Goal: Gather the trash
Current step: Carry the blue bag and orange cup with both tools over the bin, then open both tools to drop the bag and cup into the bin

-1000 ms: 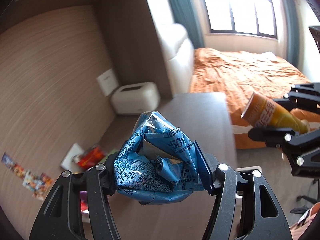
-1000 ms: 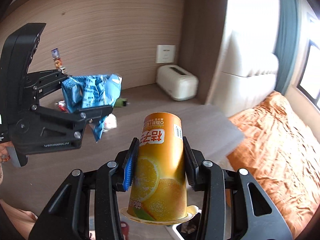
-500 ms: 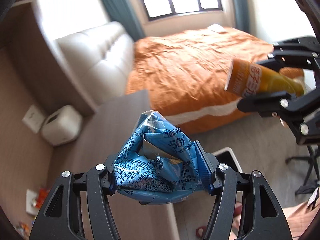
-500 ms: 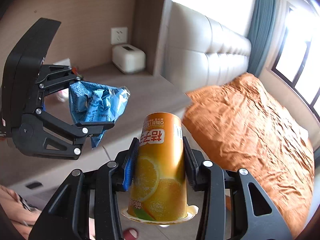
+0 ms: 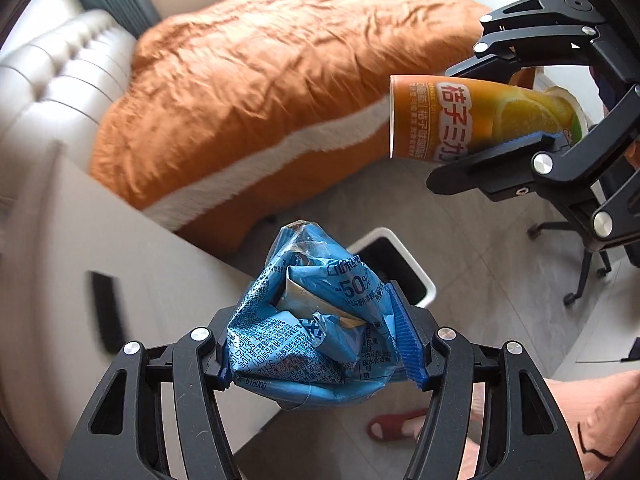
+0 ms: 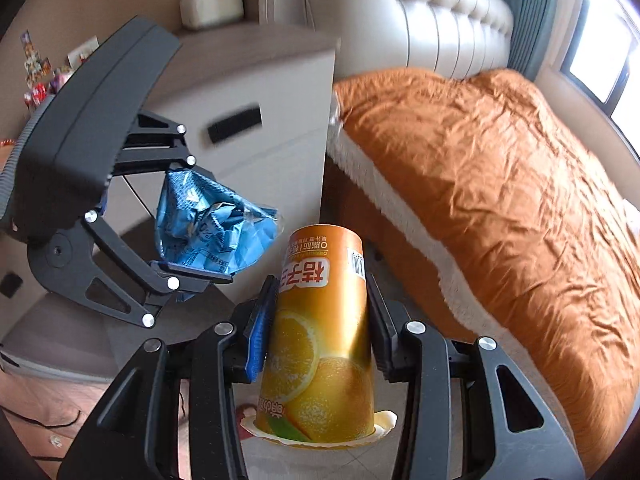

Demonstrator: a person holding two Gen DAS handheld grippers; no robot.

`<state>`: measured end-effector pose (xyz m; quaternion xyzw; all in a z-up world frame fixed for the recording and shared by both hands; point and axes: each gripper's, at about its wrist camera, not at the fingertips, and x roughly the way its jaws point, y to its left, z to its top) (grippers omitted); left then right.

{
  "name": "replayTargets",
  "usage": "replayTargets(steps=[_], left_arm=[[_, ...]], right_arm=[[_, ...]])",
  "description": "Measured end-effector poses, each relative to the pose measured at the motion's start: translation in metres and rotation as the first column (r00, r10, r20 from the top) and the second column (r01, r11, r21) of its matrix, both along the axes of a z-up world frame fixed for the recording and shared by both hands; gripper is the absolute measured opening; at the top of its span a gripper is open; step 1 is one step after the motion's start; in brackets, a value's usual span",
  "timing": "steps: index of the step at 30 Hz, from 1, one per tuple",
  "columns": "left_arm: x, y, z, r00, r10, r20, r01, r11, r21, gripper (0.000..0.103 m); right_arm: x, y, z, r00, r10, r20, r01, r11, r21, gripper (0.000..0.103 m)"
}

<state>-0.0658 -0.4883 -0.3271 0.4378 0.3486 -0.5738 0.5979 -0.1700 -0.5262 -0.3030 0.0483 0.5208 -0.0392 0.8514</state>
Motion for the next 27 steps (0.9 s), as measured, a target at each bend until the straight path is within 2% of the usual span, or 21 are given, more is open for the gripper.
replayTargets(steps=[4, 8, 11, 14, 17, 18, 19, 20, 21, 24, 27], left_arm=[[-0.008, -0.028, -0.074, 0.995, -0.044, -0.090, 0.048, 0.998, 0.040, 0.062], [-0.015, -0.054, -0.167, 0.990, -0.102, -0.094, 0.110, 0.990, 0.083, 0.062], [-0.021, -0.067, -0.231, 0.984, -0.153, -0.095, 0.163, 0.981, 0.109, 0.062], [-0.025, -0.070, -0.283, 0.976, -0.198, -0.094, 0.210, 0.968, 0.141, 0.062], [-0.026, -0.068, -0.320, 0.968, -0.238, -0.084, 0.248, 0.958, 0.147, 0.067], [-0.026, -0.065, -0.332, 0.963, -0.254, -0.092, 0.266, 0.953, 0.144, 0.086], [-0.028, -0.064, -0.340, 0.959, -0.266, -0.100, 0.279, 0.950, 0.141, 0.098], [-0.028, -0.061, -0.350, 0.948, -0.294, -0.119, 0.309, 0.940, 0.141, 0.098], [-0.029, -0.060, -0.357, 0.944, -0.305, -0.123, 0.321, 0.934, 0.154, 0.098], [-0.031, -0.056, -0.371, 0.939, -0.328, -0.107, 0.342, 0.925, 0.168, 0.098], [-0.032, -0.054, -0.370, 0.936, -0.336, -0.106, 0.350, 0.922, 0.168, 0.098]], right_arm=[[0.000, -0.017, -0.084, 0.996, 0.038, -0.078, -0.035, 0.998, 0.049, 0.044], [-0.006, -0.021, -0.181, 0.983, 0.116, -0.144, -0.107, 0.992, 0.070, 0.044], [-0.009, -0.019, -0.241, 0.970, 0.162, -0.181, -0.152, 0.986, 0.067, 0.044], [-0.014, -0.015, -0.295, 0.958, 0.205, -0.202, -0.195, 0.978, 0.070, 0.044], [-0.018, -0.009, -0.333, 0.945, 0.252, -0.207, -0.240, 0.967, 0.082, 0.044], [-0.019, -0.007, -0.341, 0.941, 0.269, -0.207, -0.260, 0.963, 0.070, 0.047], [-0.022, -0.004, -0.351, 0.933, 0.292, -0.209, -0.287, 0.956, 0.053, 0.078], [-0.025, -0.001, -0.357, 0.930, 0.305, -0.206, -0.303, 0.952, 0.040, 0.098], [-0.028, 0.001, -0.362, 0.928, 0.317, -0.194, -0.319, 0.947, 0.025, 0.099], [-0.030, 0.001, -0.375, 0.913, 0.337, -0.229, -0.339, 0.940, 0.029, 0.099], [-0.030, 0.001, -0.374, 0.910, 0.340, -0.239, -0.346, 0.938, 0.018, 0.099]])
